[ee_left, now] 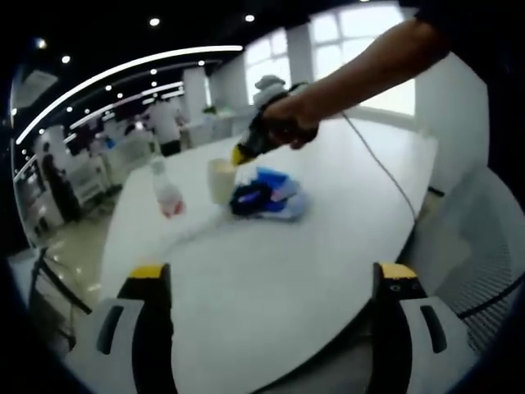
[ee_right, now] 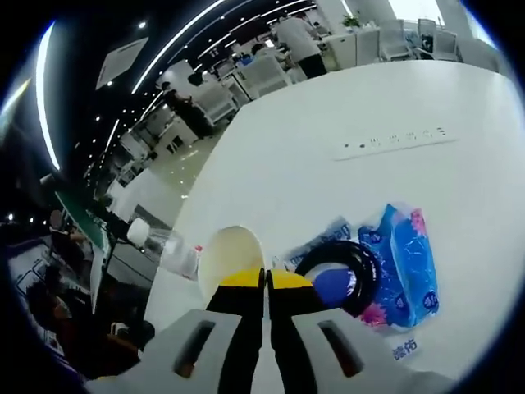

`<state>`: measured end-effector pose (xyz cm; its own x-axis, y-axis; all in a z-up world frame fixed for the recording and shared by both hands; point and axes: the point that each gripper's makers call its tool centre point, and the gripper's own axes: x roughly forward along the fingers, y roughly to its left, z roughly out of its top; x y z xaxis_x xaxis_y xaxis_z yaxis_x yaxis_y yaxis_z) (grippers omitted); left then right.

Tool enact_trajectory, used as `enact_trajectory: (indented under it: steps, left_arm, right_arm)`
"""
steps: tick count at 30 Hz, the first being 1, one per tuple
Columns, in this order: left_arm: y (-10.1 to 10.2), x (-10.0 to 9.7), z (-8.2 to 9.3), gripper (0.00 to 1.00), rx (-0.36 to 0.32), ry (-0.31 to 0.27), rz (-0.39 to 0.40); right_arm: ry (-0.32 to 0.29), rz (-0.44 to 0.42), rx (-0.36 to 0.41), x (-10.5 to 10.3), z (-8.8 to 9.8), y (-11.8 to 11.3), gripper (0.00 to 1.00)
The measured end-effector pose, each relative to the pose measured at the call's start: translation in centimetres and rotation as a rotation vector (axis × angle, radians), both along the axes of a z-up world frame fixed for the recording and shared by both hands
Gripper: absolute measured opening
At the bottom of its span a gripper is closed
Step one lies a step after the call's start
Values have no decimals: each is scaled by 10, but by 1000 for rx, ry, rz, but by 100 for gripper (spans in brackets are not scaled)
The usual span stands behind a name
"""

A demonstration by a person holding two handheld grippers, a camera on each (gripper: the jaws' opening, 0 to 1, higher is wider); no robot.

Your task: Arrange the tabletop items into an orderly group along one side of the table until the central work area is clear of visible clutter.

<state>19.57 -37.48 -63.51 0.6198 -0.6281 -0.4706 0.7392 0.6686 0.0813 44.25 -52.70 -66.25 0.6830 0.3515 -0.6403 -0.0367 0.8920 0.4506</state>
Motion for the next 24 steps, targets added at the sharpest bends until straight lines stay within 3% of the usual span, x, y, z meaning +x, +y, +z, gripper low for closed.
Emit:
enact_trajectory:
  steps: [24]
  left_arm:
    - [5,0,-5,96,28,16,17]
  right_arm:
    - [31,77,-62,14,-31,36,0]
